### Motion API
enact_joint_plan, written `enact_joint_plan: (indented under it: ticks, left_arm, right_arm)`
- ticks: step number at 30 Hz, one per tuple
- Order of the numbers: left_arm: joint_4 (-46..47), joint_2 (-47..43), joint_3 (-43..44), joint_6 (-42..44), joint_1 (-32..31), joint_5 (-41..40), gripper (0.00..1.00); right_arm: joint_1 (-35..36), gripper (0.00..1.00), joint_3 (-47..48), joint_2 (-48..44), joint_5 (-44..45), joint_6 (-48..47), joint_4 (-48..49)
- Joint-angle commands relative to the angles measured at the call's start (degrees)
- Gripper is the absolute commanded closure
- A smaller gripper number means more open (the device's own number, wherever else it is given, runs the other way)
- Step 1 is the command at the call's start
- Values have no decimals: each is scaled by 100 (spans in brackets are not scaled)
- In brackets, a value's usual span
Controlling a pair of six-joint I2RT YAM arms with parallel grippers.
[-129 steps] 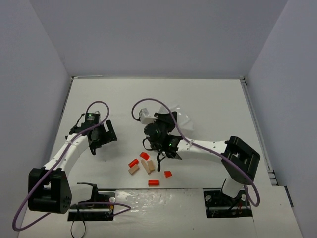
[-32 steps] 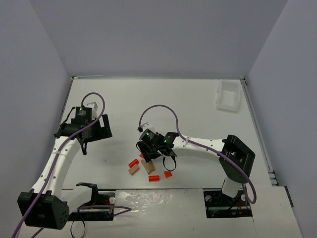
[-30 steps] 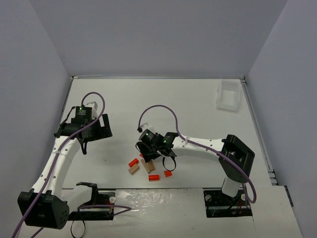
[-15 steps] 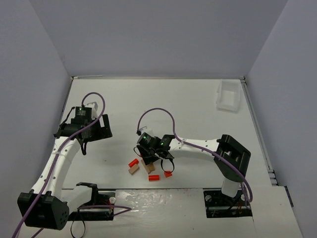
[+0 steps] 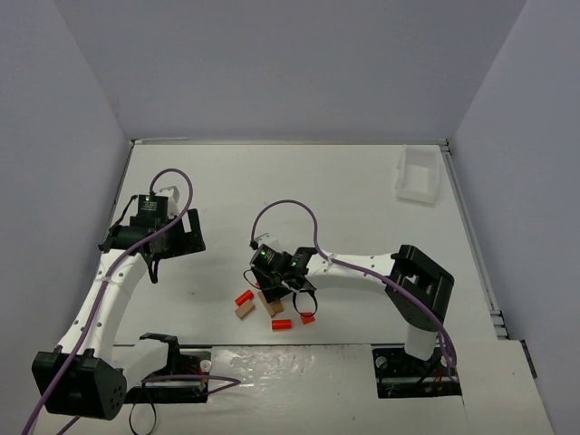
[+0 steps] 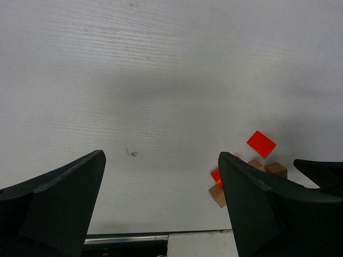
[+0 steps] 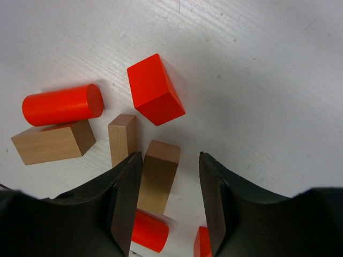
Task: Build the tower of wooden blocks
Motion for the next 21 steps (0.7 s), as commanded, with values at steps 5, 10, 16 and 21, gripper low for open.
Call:
enact_joint_plan:
  ticks: [5, 10, 16, 21]
  left_arm:
    - [62, 5, 51, 27, -33, 47, 16]
    - [54, 8, 56, 27, -27, 61, 16]
    - [58, -30, 140, 36, -33, 94, 16]
    - [54, -69, 270, 27, -24, 117, 16]
  right_arm:
    - [75, 58, 115, 137, 11, 39, -117]
    - [75, 74, 143, 94, 151, 11, -229]
    - [-74, 100, 295, -240, 446, -332, -375]
    - [-340, 100, 681, -448, 874, -1014, -364]
